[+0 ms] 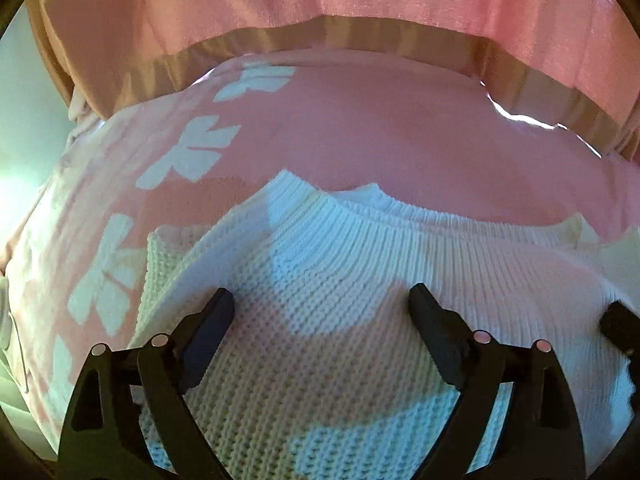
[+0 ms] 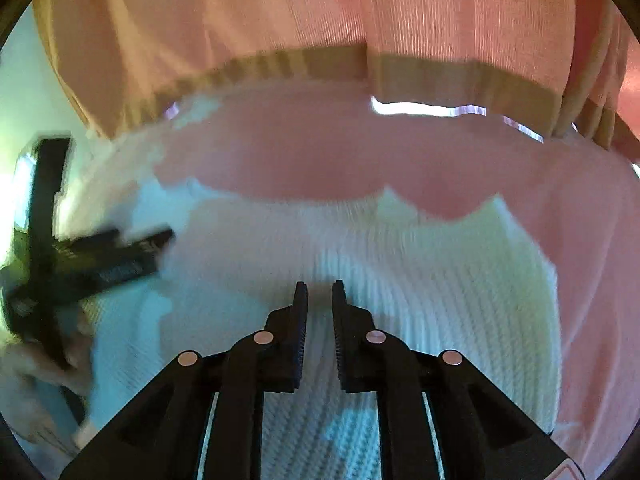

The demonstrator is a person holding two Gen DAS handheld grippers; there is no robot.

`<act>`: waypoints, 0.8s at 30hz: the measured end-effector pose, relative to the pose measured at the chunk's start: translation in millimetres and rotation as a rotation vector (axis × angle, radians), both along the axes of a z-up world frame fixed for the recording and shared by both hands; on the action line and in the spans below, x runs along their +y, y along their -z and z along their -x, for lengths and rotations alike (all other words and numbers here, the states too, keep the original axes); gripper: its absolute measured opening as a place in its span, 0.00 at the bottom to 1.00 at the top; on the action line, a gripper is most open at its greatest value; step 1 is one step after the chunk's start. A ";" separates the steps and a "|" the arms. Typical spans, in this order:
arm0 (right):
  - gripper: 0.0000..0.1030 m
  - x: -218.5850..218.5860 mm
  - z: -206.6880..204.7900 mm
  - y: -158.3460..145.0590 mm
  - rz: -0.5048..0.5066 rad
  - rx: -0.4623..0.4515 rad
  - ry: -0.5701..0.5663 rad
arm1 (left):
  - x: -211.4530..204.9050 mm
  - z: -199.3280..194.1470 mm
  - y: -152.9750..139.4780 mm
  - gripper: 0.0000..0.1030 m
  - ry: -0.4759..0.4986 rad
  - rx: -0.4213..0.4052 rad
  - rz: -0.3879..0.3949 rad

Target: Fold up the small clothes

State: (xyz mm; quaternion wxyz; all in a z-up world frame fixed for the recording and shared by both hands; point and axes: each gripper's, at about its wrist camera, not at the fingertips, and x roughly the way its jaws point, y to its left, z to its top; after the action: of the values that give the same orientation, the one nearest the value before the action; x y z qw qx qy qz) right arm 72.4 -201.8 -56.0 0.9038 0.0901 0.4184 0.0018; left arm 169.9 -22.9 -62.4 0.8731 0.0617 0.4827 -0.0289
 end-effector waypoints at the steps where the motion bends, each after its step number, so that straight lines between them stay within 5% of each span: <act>1: 0.12 -2.4 -1.6 3.8 0.049 0.021 0.010 | 0.1 -1.1 0.1 0.84 -0.002 0.003 0.001; 3: 0.07 -13.7 -6.3 17.6 0.048 0.086 0.050 | -1.6 -1.4 1.4 0.85 0.004 0.004 -0.015; 5: 0.08 -28.9 1.1 10.8 -0.063 0.068 0.090 | -1.9 -1.2 1.5 0.85 0.007 0.003 -0.021; 9: 0.15 -40.9 18.5 -14.3 -0.026 -0.010 0.127 | -0.1 2.3 -1.6 0.85 0.003 0.007 -0.008; 12: 0.13 -65.3 14.3 11.1 -0.002 0.122 0.224 | -0.7 8.1 -3.5 0.85 0.011 -0.005 -0.021; 14: 0.10 -75.3 22.0 6.4 -0.061 0.100 0.245 | 1.8 14.9 -8.6 0.85 0.013 -0.014 -0.018; 19: 0.11 -79.9 72.6 -30.5 -0.011 0.001 0.248 | 21.5 43.3 -35.4 0.85 0.043 -0.077 0.001; 24: 0.13 -118.7 87.2 5.5 -0.035 0.178 0.340 | 55.9 53.2 -17.7 0.85 0.018 -0.007 -0.030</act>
State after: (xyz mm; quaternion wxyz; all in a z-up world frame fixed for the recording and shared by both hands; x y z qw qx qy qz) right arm -14.8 -320.5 -61.6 0.8488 0.1750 0.4753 -0.1515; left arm 116.7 33.1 -44.7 0.8735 0.0794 0.4795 -0.0291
